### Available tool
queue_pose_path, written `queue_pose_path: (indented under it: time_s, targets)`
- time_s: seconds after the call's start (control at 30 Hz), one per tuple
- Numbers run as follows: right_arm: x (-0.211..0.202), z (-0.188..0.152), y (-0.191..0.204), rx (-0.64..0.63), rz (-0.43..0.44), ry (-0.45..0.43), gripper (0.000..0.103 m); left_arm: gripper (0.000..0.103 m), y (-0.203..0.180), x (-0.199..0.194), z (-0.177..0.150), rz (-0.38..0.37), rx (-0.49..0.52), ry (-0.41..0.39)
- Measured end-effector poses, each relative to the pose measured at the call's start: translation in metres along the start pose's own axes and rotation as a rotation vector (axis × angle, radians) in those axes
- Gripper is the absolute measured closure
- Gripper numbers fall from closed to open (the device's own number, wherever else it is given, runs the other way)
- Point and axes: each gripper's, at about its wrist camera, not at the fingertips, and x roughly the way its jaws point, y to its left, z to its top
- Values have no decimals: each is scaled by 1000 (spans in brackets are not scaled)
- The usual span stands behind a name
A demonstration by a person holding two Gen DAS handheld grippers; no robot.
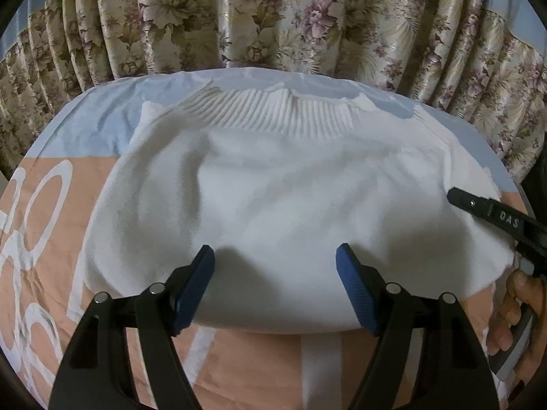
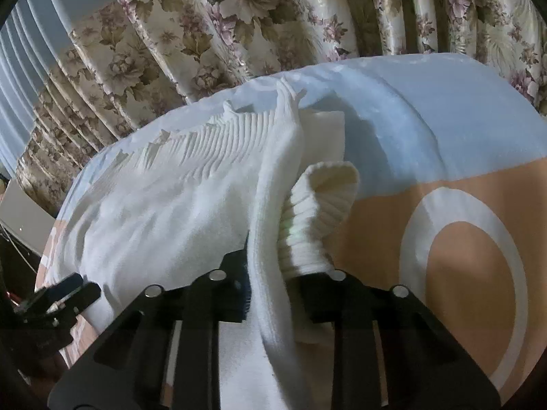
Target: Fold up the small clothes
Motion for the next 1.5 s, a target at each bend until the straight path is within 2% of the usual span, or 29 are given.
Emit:
queue_pose_path:
  time_s: [0.27,0.53,0.7,0.77,0.83,0.87,0.93,1.03,1.17,1.37,1.5]
  targets:
    - [-18,12,7,-2,17,-42,84,29,-13,5,-8,-18,36,15]
    - [-34,27,28,-33,44,-68,84,22,-21,14,-14,10,83,24]
    - [-38,32,36,-33,56,-68,84,22,-19,6,-9,-53,25,21]
    - [-40,34,40,-43,55,-68,84,22,-25,5,-10,-71,39,12]
    - [-43,37,44,-51,55,-68,84,21,-33,13,-14,-38,81,38]
    - [-44,38,47,-57,53,-68,84,21,-35,13,-15,-31,92,28]
    - [-45,40,51,-67,52,-64,84,21,-33,12,-15,-41,80,31]
    - [-48,41,56,-74,52,-64,84,21,-23,6,-14,-73,44,33]
    - [-54,46,69,-100,44,-69,84,21,-6,-6,-12,-73,5,15]
    - [-56,55,102,-123,46,-77,84,21,43,-26,7,-35,-55,-29]
    - [-46,61,131,-118,64,-76,84,21,86,-38,32,14,-83,-57]
